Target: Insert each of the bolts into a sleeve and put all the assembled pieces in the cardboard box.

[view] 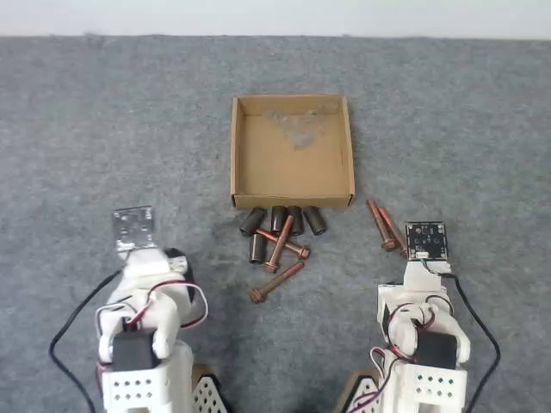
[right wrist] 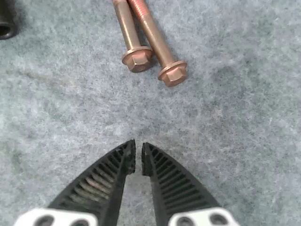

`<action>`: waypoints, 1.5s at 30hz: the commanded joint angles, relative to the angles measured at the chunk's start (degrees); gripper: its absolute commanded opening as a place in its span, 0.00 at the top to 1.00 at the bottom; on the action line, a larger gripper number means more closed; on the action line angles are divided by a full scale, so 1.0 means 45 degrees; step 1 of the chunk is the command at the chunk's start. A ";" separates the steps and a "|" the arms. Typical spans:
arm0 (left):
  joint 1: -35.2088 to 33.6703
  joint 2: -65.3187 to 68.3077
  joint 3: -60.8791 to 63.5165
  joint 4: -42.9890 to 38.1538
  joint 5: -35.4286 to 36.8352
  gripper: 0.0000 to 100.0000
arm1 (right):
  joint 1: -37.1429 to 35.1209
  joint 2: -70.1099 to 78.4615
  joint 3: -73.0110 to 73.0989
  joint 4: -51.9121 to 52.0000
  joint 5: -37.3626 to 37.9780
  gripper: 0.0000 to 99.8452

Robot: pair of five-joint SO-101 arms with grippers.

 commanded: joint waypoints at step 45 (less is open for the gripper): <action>-0.0547 0.9182 -0.7980 -0.1289 -0.0059 0.94 | 0.0127 -0.0166 0.0234 0.0049 0.0117 0.99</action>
